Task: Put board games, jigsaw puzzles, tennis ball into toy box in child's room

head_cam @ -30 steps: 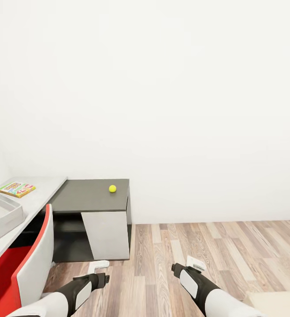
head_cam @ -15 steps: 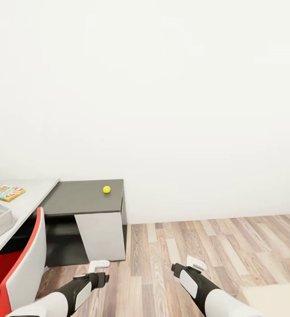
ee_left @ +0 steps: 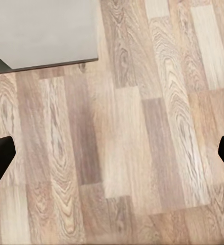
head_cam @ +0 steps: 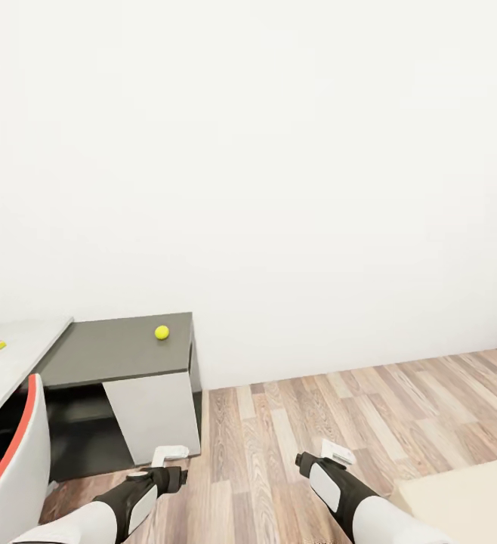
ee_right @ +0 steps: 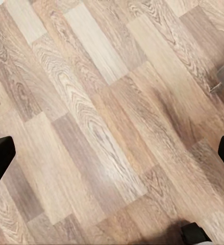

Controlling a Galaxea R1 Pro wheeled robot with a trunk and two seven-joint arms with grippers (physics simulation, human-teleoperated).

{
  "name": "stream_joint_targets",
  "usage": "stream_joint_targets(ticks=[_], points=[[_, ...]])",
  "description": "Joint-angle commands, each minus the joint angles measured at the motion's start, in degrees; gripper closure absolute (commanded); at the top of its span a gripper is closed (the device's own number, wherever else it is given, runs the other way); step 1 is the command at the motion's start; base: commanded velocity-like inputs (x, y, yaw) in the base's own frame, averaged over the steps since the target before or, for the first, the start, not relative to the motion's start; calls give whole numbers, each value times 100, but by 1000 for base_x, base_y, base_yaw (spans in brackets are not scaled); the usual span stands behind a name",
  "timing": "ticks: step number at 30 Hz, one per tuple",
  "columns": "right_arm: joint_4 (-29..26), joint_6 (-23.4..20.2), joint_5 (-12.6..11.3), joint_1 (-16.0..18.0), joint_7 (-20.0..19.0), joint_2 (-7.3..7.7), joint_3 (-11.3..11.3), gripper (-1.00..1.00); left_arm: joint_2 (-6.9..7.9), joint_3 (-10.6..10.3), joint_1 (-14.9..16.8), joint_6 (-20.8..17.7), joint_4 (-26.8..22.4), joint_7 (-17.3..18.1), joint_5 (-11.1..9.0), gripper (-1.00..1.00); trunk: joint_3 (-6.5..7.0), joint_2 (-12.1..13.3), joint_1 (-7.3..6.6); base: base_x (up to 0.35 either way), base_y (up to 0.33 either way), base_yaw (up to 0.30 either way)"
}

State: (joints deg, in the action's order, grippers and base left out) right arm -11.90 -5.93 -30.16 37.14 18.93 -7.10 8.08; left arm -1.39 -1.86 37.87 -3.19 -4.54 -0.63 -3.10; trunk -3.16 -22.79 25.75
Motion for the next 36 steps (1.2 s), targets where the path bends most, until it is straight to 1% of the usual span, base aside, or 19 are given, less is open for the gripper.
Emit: stream_joint_targets(ticks=[1, 8, 15, 21, 25, 29, 31, 34, 36], points=[[-6, -40, -25, 4, 40, 4, 50, -100, 0, -22, 2, -33, -12, -7, -33, -100, -13, -13, 4, 2, 1, -276], [2, -40, -25, 3, 40, 11, 49, -100, 0, -25, 2, -32, -12, 5, -33, -100, -13, -13, 4, 1, 0, -277], [6, -40, -25, 4, 40, 20, 48, -100, -39, -25, 2, -49, -12, 10, -33, -100, -13, -13, 4, 0, 0, -278], [68, -13, -11, 4, 40, 23, 45, -100, -24, -29, 6, -78, -12, 21, -33, -100, -17, -13, 4, 0, 0, -267], [91, 142, -5, 0, 40, 24, 47, -100, -9, -26, 7, -99, -12, 26, -33, -100, -24, -13, 4, 0, 0, -221], [98, 417, -7, -7, 40, 27, 45, -100, -4, -9, 9, -127, -12, 31, -33, -100, -30, -13, 4, 0, 0, -115], [91, 605, -6, -39, 38, 23, 49, -100, 2, 4, 24, -172, -14, 34, -37, -100, -31, -13, 4, 0, 0, -43], [14, 852, 1, -210, 40, 12, 48, -100, 9, 20, 59, -388, -21, 37, -56, -100, -31, -13, 4, 0, 0, -19], [-42, 913, 3, -275, 40, 7, 45, -100, 17, 49, 83, -801, -76, 44, -84, -100, -31, -13, 4, 0, 0, -8]])
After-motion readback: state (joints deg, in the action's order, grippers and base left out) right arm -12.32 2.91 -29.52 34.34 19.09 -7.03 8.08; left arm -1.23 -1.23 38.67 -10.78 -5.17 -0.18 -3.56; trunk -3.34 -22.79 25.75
